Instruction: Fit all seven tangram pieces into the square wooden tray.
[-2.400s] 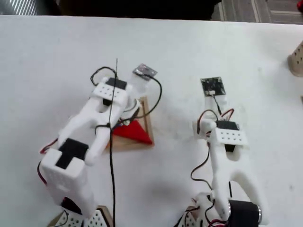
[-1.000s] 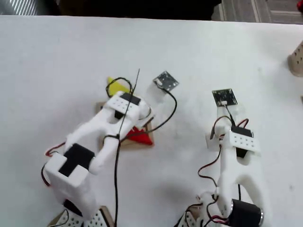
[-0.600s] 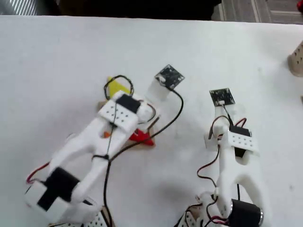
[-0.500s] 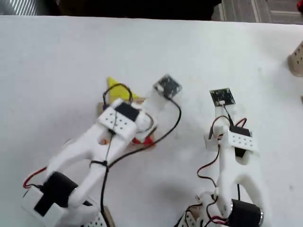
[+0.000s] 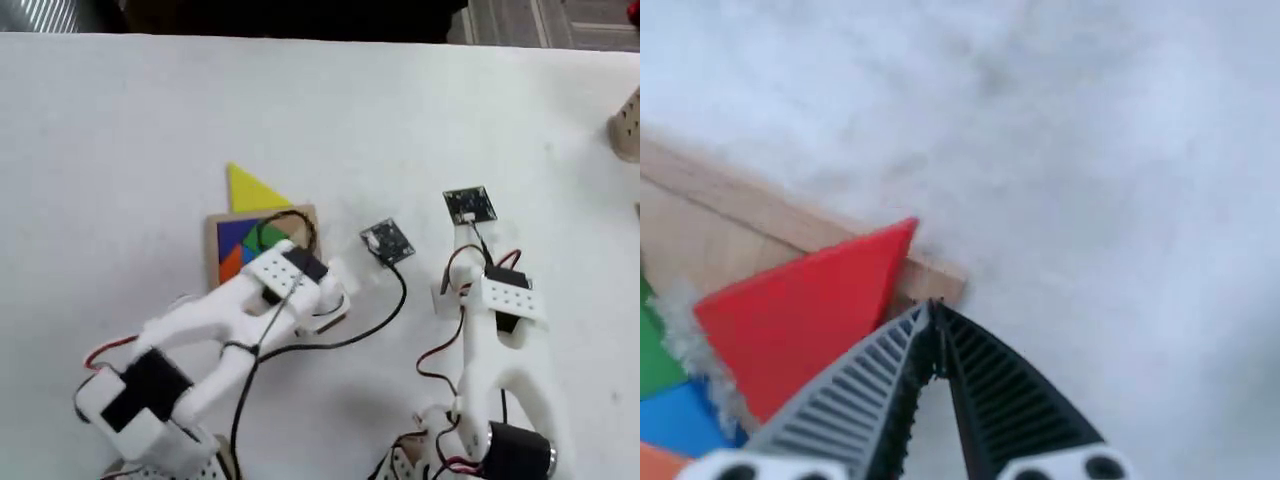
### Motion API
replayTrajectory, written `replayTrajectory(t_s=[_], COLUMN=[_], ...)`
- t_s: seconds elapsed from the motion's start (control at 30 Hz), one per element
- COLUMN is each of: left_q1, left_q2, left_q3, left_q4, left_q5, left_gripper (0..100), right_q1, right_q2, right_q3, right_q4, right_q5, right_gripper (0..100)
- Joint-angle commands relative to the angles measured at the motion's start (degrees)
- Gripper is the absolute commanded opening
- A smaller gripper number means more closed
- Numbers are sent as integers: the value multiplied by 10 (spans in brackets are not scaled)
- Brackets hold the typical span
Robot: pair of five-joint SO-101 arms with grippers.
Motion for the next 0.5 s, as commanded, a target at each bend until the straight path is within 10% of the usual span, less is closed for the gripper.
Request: replayTrajectory(t_s=[0.0, 0.47], left_q1=[-19, -31], left_q2=[22, -104], left_q3=[-41, 3], left_q4=[-4, 13], left_q5=[-4, -5], left_gripper=[22, 22], right_q1=[-4, -5], right_q2=[-16, -16], right_q3=[-3, -3], right_q4=[-7, -8], right_q5=[8, 9], right_gripper=[17, 17])
